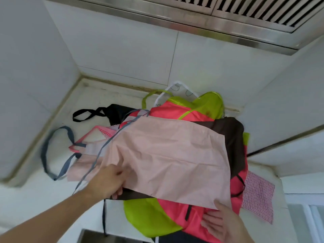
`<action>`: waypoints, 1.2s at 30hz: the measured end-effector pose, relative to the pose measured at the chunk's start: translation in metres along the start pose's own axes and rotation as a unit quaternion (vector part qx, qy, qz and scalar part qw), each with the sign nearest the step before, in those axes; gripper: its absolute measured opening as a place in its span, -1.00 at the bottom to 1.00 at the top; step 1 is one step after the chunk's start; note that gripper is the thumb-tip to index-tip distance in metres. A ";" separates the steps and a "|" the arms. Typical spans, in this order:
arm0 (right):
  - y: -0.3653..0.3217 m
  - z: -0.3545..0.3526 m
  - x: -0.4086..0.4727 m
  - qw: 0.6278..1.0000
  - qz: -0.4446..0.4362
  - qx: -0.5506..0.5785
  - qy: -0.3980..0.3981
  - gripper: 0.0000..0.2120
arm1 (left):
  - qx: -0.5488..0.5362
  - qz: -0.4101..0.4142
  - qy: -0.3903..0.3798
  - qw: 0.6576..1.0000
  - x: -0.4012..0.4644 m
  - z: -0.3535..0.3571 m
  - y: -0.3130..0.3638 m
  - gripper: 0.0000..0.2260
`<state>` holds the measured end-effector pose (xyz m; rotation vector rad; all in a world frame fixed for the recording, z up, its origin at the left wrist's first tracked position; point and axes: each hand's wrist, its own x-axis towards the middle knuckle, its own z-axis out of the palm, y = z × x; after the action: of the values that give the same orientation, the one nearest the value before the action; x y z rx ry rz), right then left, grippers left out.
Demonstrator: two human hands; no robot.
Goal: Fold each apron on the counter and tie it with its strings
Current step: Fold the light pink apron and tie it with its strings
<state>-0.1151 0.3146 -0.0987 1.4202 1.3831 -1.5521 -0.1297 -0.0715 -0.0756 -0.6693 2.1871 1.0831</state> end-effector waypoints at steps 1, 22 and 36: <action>0.007 0.004 0.000 0.998 0.003 0.056 -0.010 -0.56 | -0.046 -0.062 -0.047 0.996 -0.002 0.006 -0.011 -0.67; -0.018 -0.037 -0.009 0.962 -0.150 0.020 0.226 -0.70 | -0.413 -0.133 0.266 0.861 -0.015 -0.029 -0.114 -0.76; 0.011 -0.004 0.007 0.896 -0.274 -0.231 0.264 -0.93 | 0.022 0.068 0.200 0.977 0.008 -0.034 -0.080 -0.90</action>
<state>-0.1056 0.3172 -0.1079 1.2453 2.4584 -1.0257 -0.0928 -0.1442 -0.1061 -0.7819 2.6257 1.0330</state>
